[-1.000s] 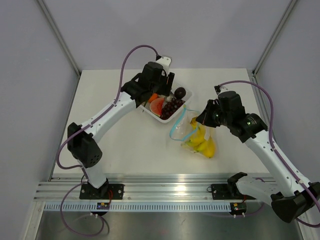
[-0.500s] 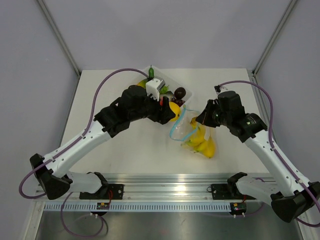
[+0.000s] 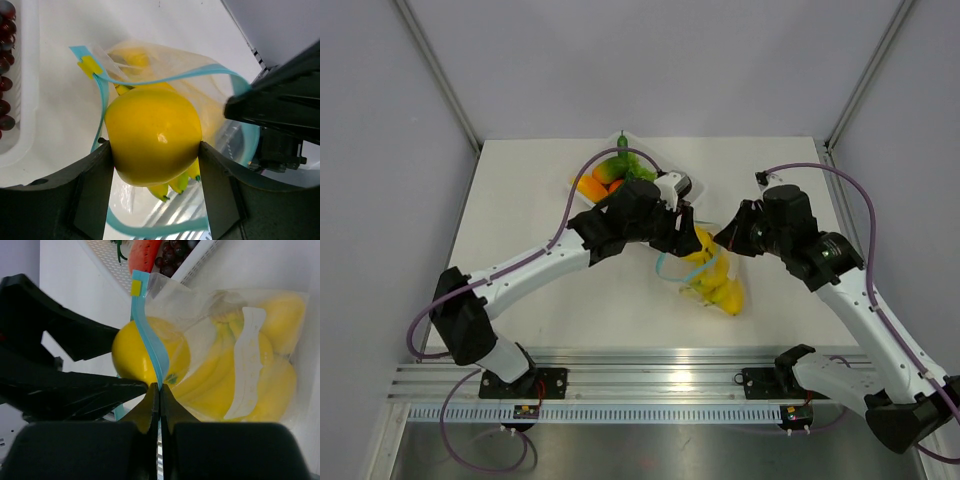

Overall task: Place the food in the zip-top bag and seal the zipper
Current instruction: Place the fake fruit in the zipper food storage bag.

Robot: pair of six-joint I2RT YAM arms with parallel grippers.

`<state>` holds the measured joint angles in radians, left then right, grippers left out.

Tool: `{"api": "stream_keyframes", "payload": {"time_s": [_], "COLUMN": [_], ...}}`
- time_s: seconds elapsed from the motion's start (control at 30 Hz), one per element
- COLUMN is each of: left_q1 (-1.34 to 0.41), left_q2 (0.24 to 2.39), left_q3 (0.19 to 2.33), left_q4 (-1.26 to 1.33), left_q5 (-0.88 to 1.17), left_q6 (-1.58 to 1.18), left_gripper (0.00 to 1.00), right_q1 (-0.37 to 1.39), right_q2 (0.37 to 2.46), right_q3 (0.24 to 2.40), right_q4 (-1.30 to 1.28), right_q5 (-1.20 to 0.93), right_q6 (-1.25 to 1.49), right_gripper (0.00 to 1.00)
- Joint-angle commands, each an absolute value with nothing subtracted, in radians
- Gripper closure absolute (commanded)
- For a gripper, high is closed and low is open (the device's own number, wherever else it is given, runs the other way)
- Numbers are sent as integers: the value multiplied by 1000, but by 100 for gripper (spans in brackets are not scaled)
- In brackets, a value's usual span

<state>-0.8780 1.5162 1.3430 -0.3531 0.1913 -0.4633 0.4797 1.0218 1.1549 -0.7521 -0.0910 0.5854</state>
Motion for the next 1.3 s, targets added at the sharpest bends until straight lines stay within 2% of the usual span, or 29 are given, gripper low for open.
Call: {"api": "stream_keyframes", "payload": {"time_s": [0.0, 0.03, 0.17, 0.2, 0.3, 0.37, 0.47, 0.5, 0.53, 0.6, 0.7, 0.73, 0.8, 0.93, 1.13, 1.23, 1.27], "left_q1": [-884, -888, -903, -908, -928, -937, -936, -936, -933, -920, -897, -897, -897, -897, -897, -896, -894], "left_q2": [1545, 1546, 1531, 1525, 1474, 1412, 1297, 1273, 1250, 1229, 1249, 1255, 1273, 1330, 1402, 1457, 1479], "left_q3": [1404, 1407, 1436, 1443, 1473, 1471, 1393, 1372, 1355, 1313, 1280, 1269, 1243, 1213, 1216, 1242, 1252], "left_q4": [-287, -290, -322, -331, -379, -405, -393, -397, -405, -428, -471, -471, -466, -443, -399, -380, -376], "left_q5": [236, 248, 267, 270, 282, 287, 239, 212, 157, 117, 81, 68, 35, 29, 34, 31, 38], "left_q6": [-494, -497, -479, -473, -446, -431, -431, -433, -434, -442, -463, -469, -488, -494, -485, -485, -486], "left_gripper": [43, 25, 3, 2, 2, 5, 30, 45, 48, 48, 28, 11, 8, 9, 16, 23, 32], "right_q1": [483, 483, 483, 483, 483, 485, 483, 483, 483, 483, 483, 483, 483, 483, 483, 483, 483], "right_q2": [982, 979, 968, 965, 966, 968, 963, 965, 963, 965, 966, 965, 965, 954, 943, 939, 937], "right_q3": [1186, 1184, 1177, 1175, 1172, 1169, 1170, 1169, 1167, 1167, 1166, 1166, 1170, 1163, 1155, 1149, 1144], "right_q4": [-726, -732, -727, -724, -723, -722, -727, -727, -729, -730, -723, -724, -729, -739, -752, -759, -764], "right_q5": [-81, -77, -66, -66, -69, -69, -72, -74, -75, -80, -87, -89, -94, -94, -101, -101, -101], "right_q6": [600, 601, 601, 604, 604, 601, 597, 597, 595, 594, 594, 594, 595, 595, 595, 589, 584], "right_gripper": [100, 100, 100, 100, 100, 100, 100, 100, 100, 100, 100, 100, 100, 100, 100, 100, 100]}}
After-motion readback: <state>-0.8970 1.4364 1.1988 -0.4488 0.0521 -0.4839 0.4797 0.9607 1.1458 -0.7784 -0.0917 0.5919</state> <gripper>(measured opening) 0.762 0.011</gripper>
